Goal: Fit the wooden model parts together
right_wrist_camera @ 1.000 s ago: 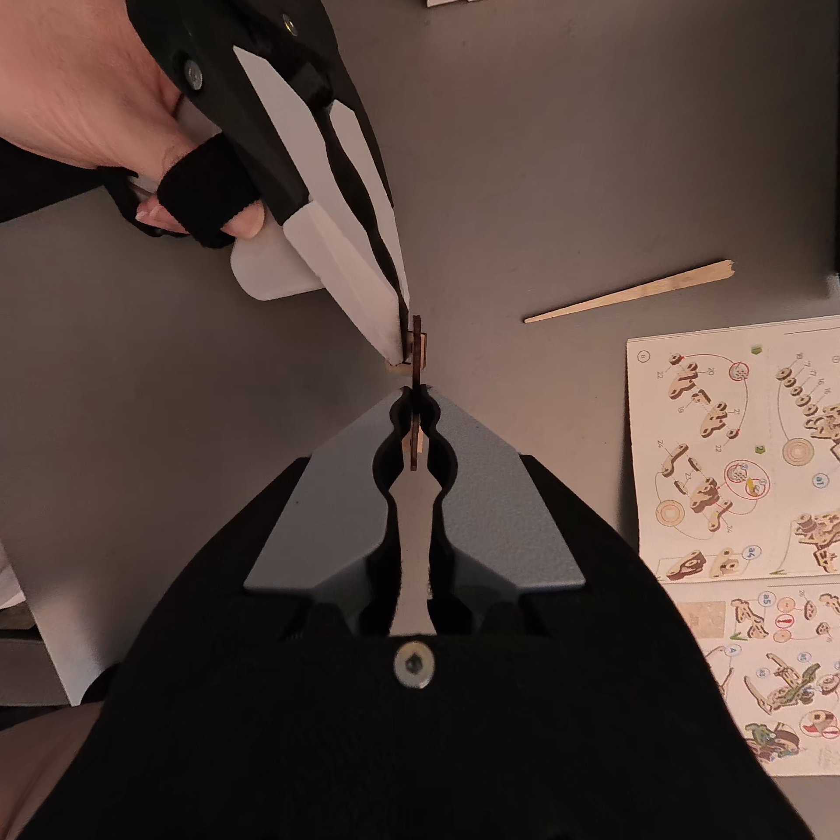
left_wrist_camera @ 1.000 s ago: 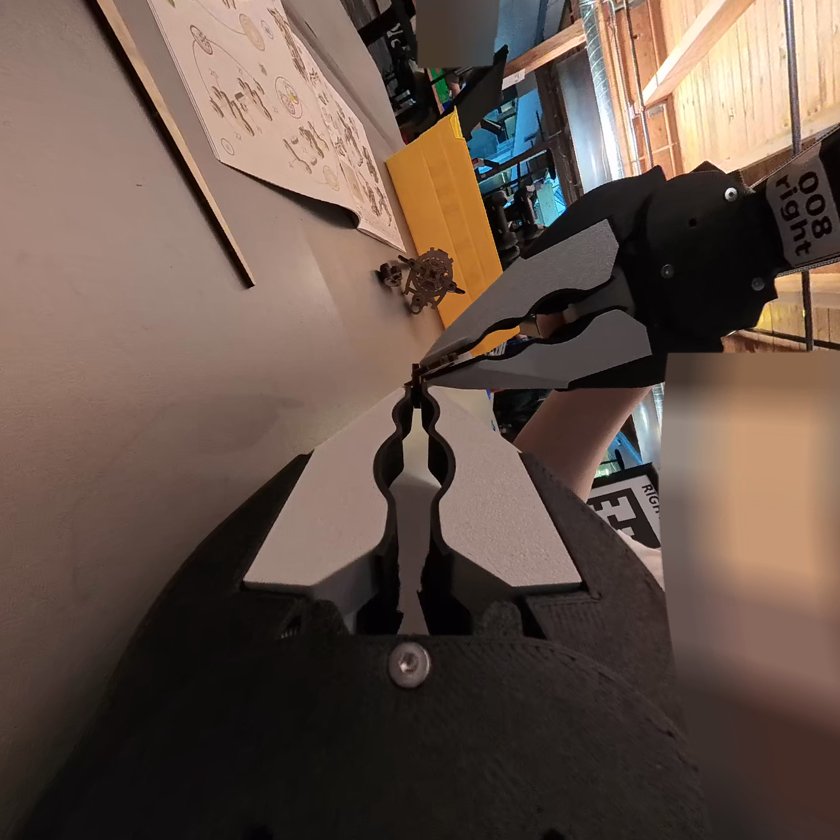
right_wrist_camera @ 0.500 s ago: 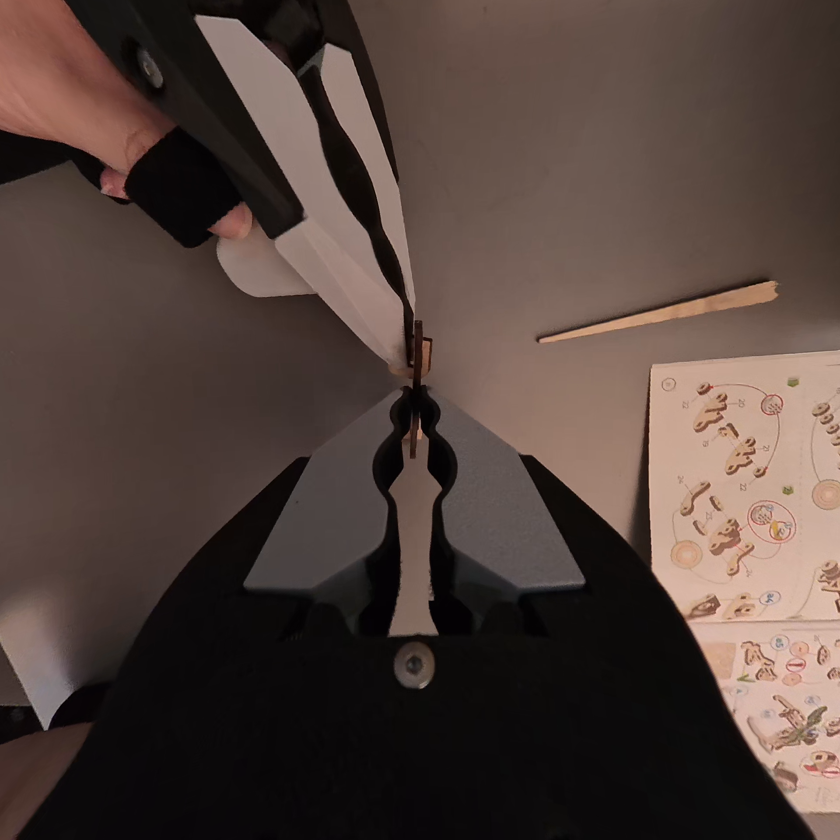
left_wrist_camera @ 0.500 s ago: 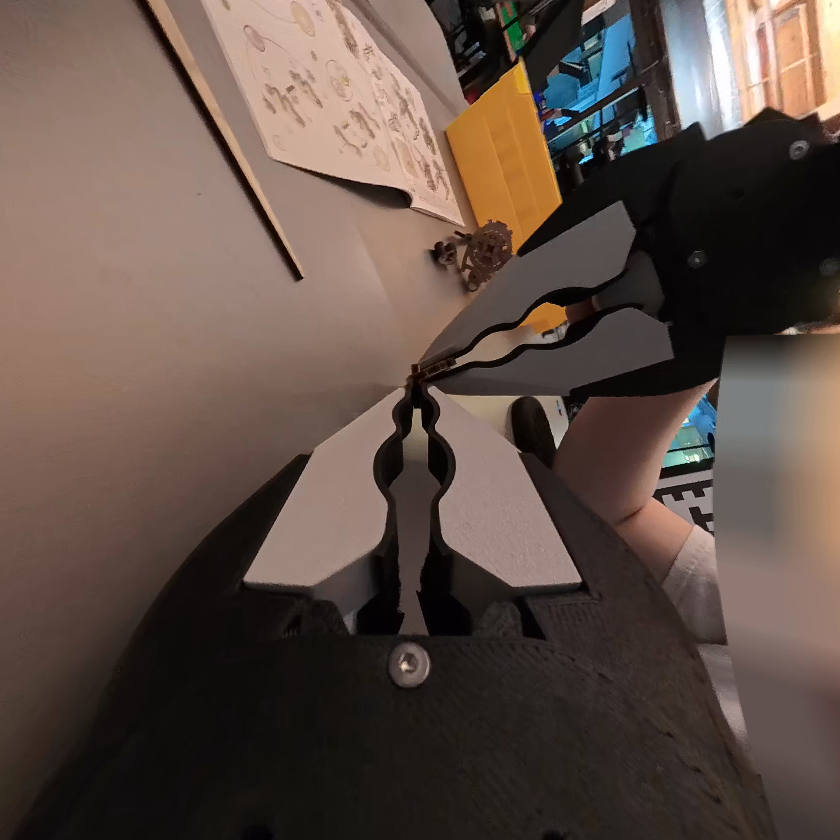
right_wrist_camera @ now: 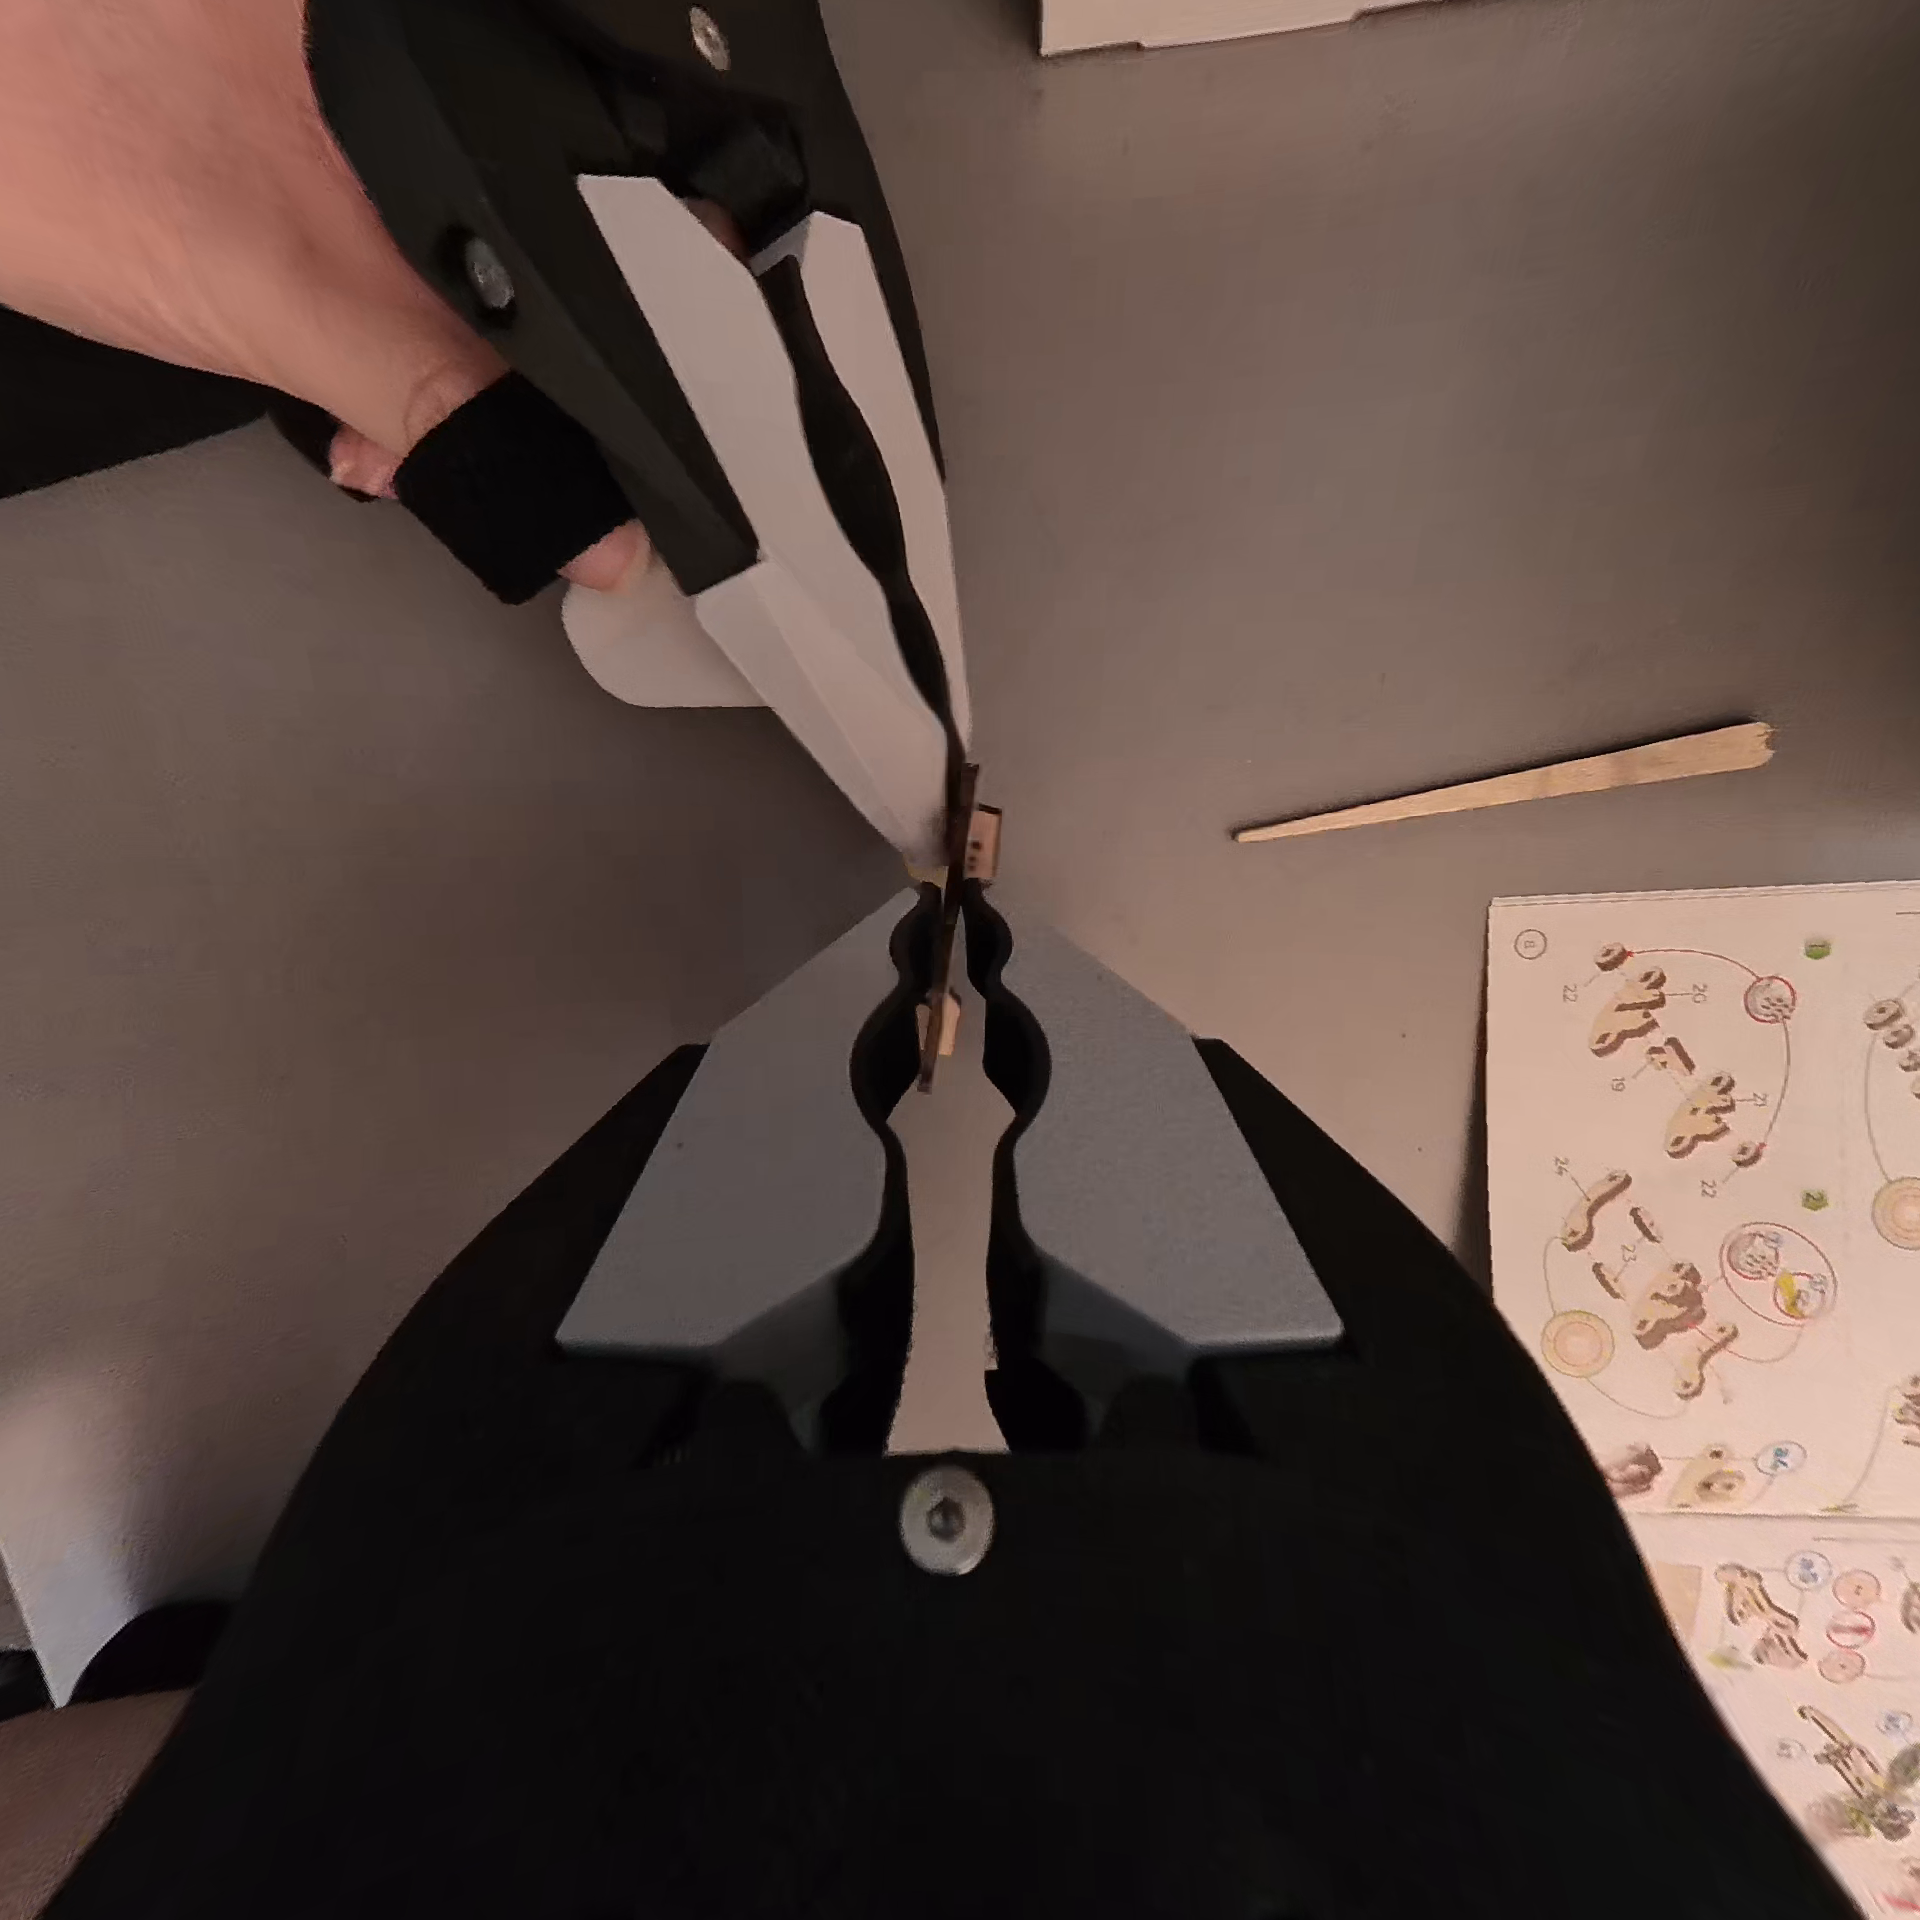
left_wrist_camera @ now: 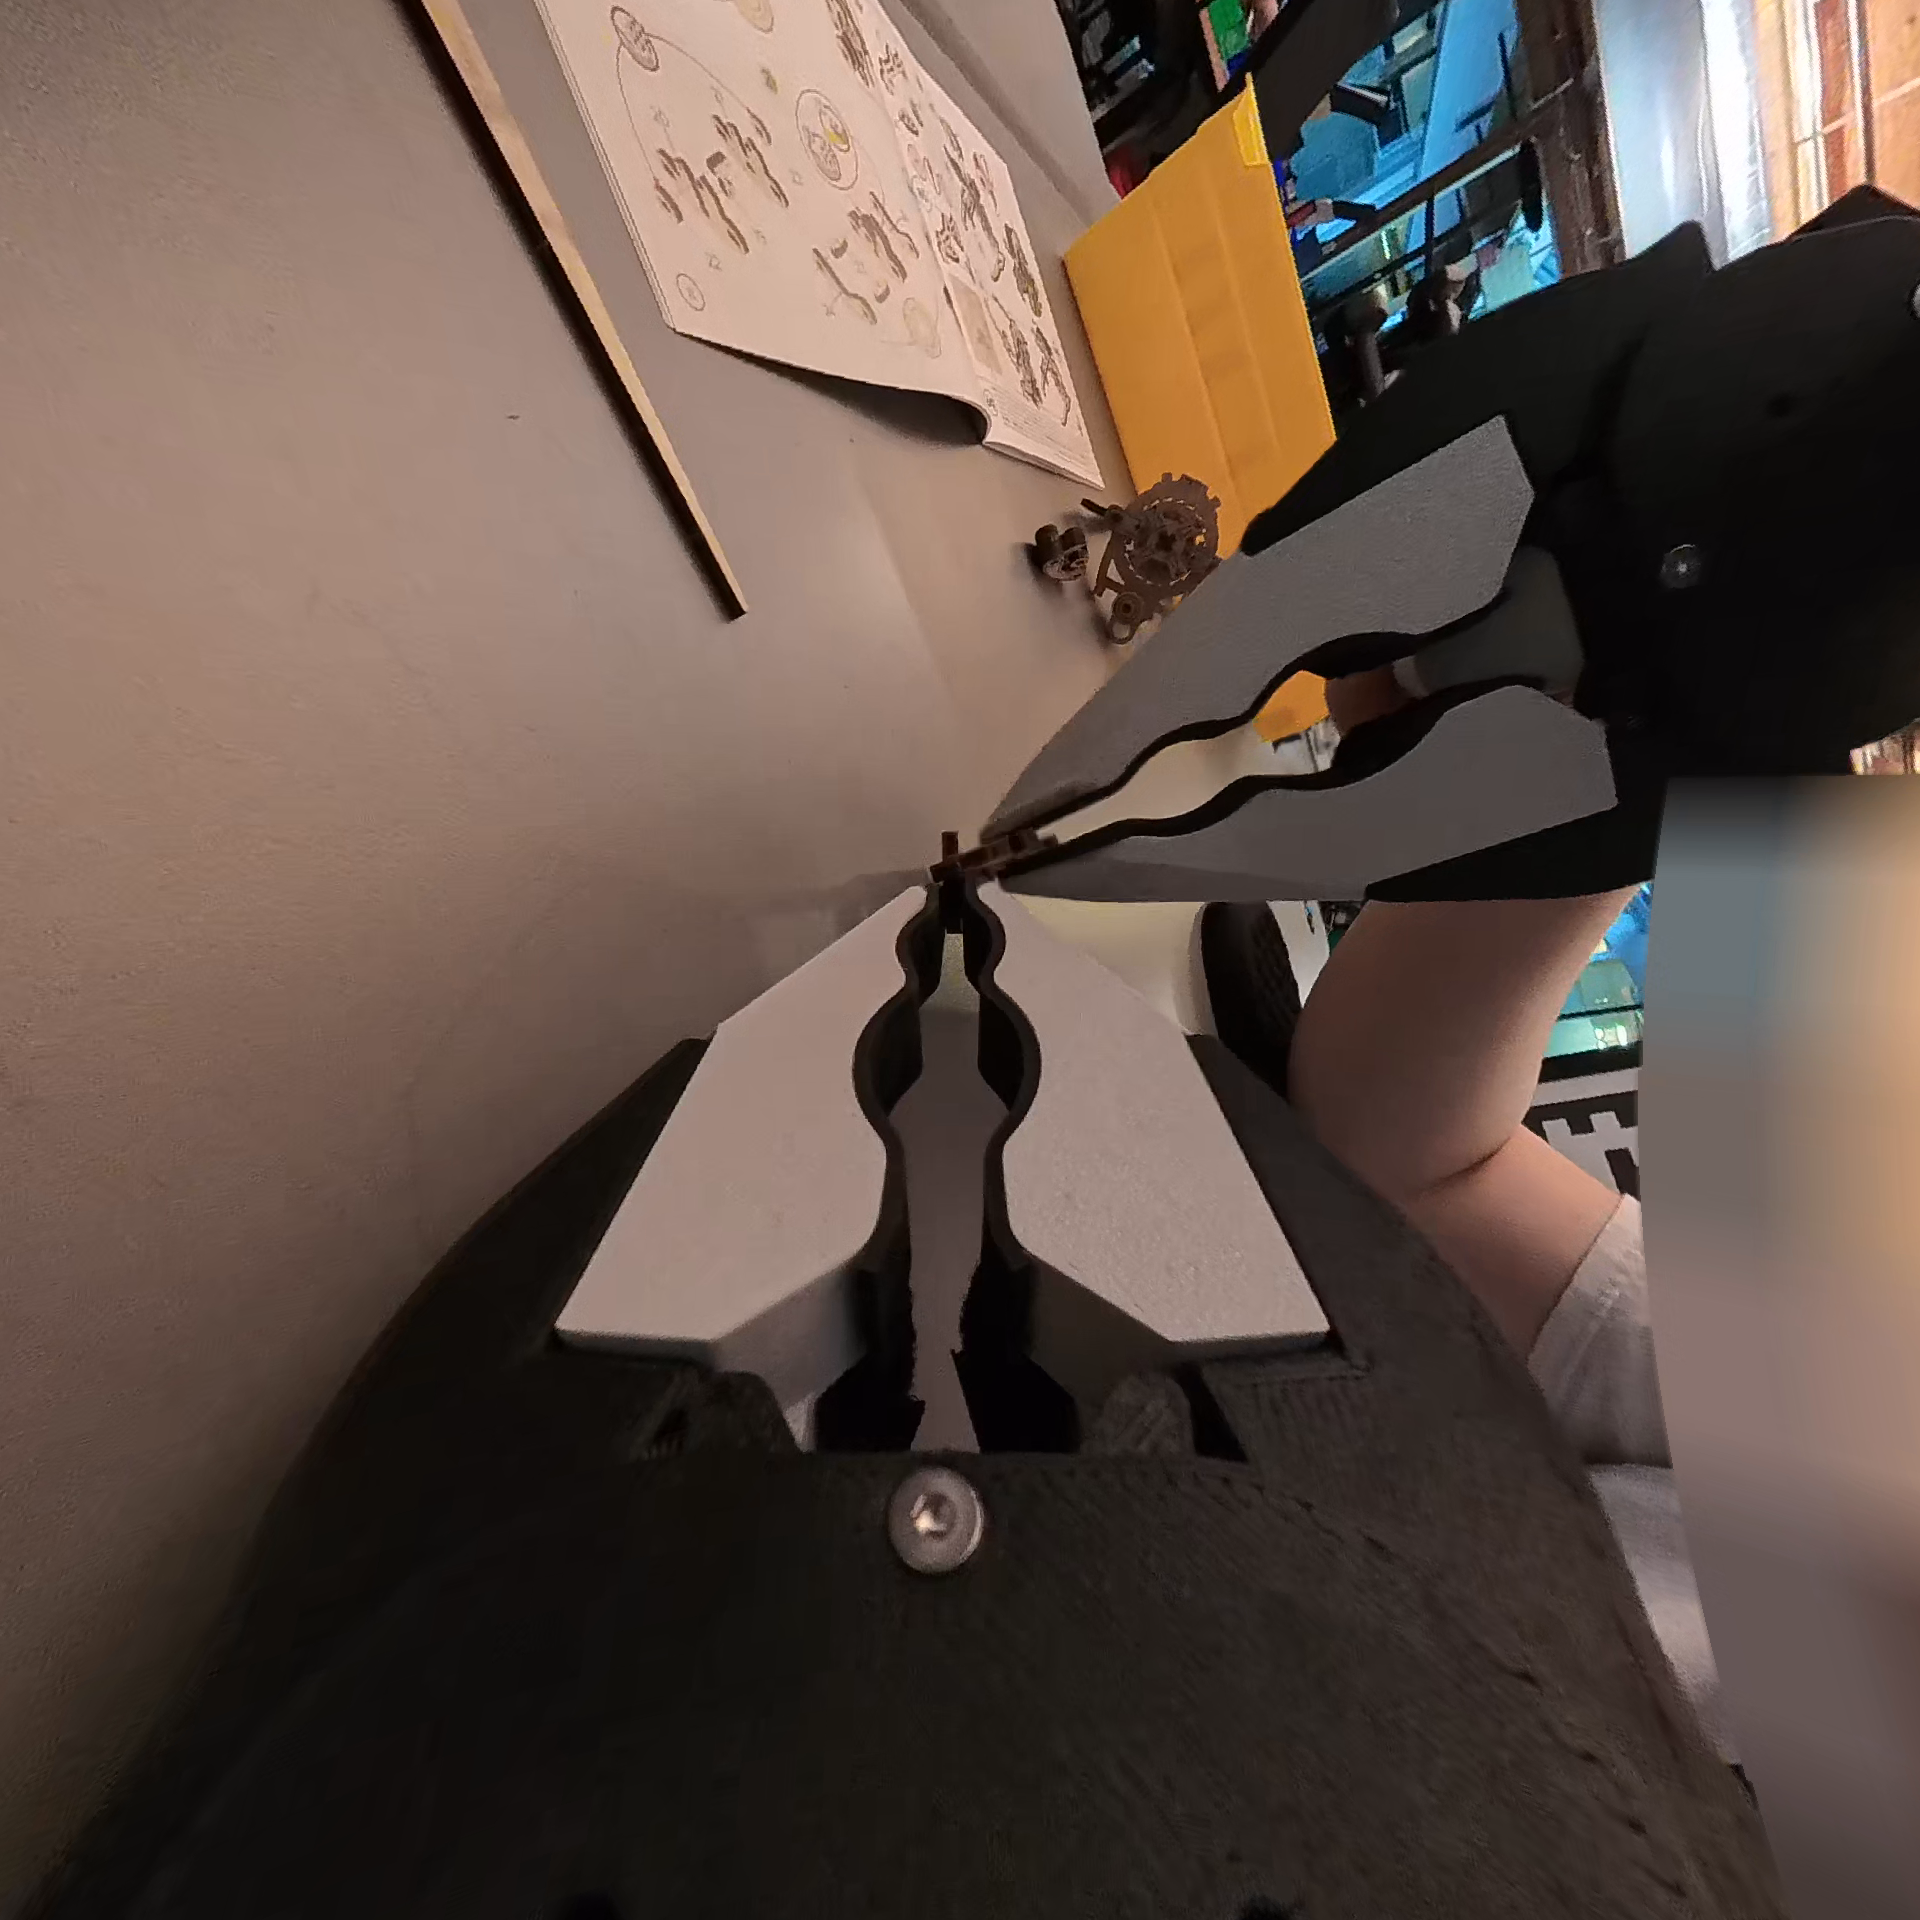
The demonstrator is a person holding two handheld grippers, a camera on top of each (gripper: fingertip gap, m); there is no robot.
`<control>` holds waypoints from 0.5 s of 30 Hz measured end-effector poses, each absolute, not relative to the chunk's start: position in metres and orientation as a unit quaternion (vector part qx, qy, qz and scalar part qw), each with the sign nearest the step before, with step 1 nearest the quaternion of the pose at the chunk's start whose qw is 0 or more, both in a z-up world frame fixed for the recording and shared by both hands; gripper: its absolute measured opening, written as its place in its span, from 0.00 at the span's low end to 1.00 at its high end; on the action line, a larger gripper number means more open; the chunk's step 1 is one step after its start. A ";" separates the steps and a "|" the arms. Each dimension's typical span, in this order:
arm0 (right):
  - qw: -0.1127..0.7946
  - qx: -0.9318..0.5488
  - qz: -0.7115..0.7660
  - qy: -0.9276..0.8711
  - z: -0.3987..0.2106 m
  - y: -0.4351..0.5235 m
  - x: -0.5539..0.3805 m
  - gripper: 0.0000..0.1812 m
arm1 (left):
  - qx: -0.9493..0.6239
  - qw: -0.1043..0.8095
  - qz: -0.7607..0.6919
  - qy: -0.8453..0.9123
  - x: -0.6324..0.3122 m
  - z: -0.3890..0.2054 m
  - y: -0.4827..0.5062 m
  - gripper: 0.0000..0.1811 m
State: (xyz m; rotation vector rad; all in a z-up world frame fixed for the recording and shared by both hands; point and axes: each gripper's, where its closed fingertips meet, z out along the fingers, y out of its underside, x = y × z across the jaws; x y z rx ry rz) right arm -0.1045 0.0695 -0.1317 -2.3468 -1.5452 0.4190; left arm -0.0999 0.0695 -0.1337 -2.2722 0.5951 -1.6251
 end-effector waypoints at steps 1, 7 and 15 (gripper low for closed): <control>0.149 -0.815 0.155 -0.538 -0.131 0.068 -0.106 0.03 | -0.787 0.142 -0.564 0.206 -0.100 -0.133 0.070 0.00; 0.161 -0.814 0.187 -0.526 -0.123 0.069 -0.106 0.03 | -0.785 0.144 -0.563 0.215 -0.099 -0.133 0.068 0.00; 0.167 -0.809 0.229 -0.515 -0.118 0.069 -0.105 0.04 | -0.784 0.148 -0.562 0.218 -0.099 -0.133 0.068 0.00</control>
